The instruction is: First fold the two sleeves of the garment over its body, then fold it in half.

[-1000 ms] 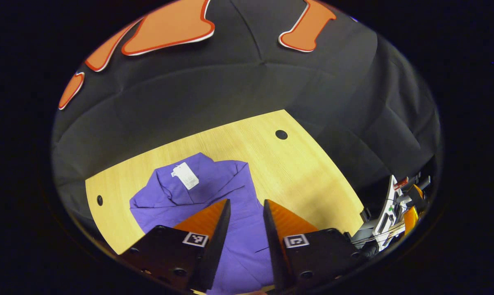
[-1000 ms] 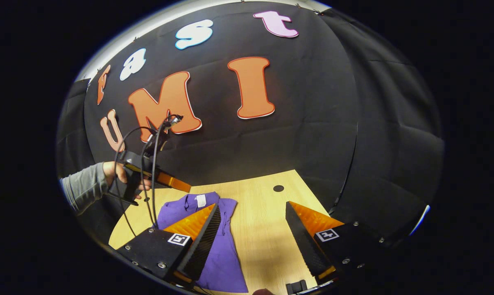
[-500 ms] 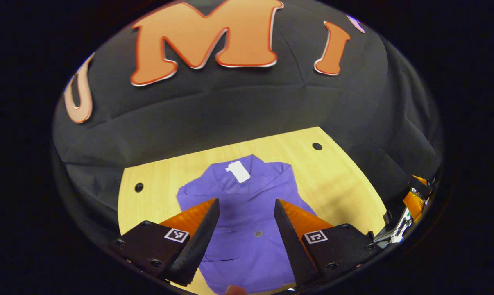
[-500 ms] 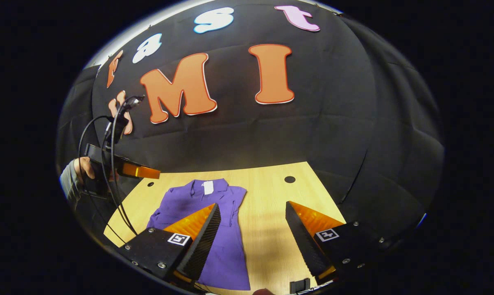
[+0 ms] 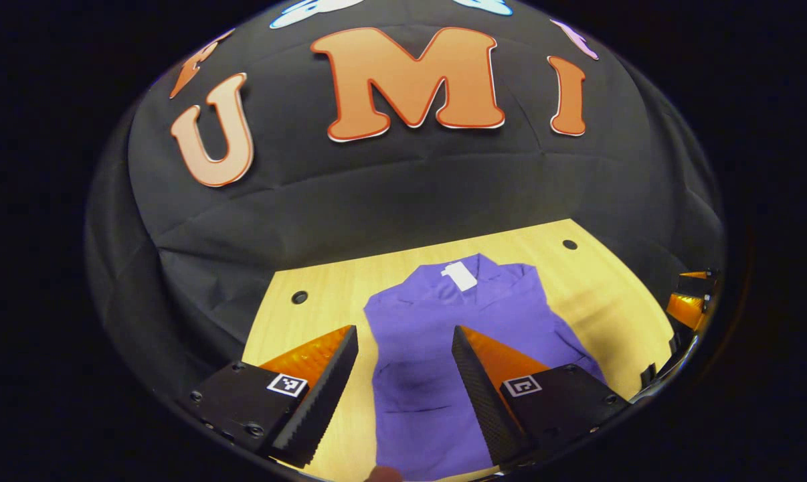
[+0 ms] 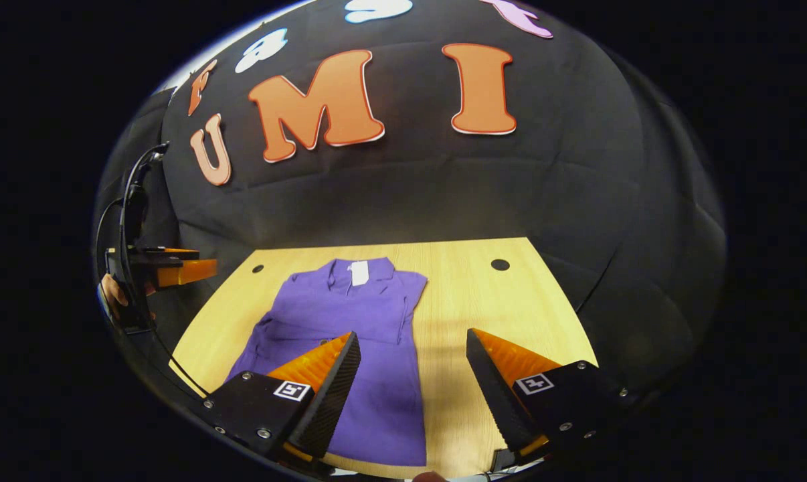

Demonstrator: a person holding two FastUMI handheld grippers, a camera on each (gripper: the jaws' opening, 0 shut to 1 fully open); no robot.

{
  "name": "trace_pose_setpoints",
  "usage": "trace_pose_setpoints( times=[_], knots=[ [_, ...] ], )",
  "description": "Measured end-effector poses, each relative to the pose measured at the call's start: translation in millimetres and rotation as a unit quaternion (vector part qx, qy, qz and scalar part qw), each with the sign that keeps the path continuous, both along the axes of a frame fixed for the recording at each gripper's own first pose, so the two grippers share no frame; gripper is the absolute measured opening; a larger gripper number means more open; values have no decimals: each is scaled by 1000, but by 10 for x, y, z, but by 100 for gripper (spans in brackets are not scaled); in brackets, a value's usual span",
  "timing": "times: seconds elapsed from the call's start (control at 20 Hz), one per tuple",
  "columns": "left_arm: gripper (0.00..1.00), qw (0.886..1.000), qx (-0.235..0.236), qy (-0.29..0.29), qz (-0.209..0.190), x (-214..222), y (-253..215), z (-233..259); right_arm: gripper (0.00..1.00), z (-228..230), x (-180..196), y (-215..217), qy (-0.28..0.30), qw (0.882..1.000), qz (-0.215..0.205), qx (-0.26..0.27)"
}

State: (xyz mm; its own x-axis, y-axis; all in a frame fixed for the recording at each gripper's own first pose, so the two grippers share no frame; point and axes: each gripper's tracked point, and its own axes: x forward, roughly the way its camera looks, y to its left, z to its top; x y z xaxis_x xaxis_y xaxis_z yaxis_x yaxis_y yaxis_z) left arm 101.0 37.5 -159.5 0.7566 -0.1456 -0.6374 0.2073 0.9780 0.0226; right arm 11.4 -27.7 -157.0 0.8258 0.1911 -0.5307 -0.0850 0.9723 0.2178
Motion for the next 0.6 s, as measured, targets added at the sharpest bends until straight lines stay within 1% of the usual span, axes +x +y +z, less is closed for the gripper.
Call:
trace_pose_setpoints(
  times=[0.1, 0.2, 0.35, 0.5, 0.6],
  knots=[
    [91, 1000, 13, 1, 10, -201, 170, -132, 95, -161, -62, 58, 19, 1000, 10, -10],
    [91, 999, 21, 22, 15, -465, 282, -347, 95, -309, -128, 110, 39, 999, 22, -21],
    [91, 998, 33, 47, 18, -773, 388, -729, 96, -576, -269, 242, 74, 996, 37, -14],
    [91, 994, 35, 94, 37, -1061, 514, -1083, 96, -804, -361, 326, 102, 993, 47, -18],
    [91, 992, 45, 109, 52, -1169, 633, -1259, 96, -993, -436, 343, 122, 991, 48, -23]
  ],
)
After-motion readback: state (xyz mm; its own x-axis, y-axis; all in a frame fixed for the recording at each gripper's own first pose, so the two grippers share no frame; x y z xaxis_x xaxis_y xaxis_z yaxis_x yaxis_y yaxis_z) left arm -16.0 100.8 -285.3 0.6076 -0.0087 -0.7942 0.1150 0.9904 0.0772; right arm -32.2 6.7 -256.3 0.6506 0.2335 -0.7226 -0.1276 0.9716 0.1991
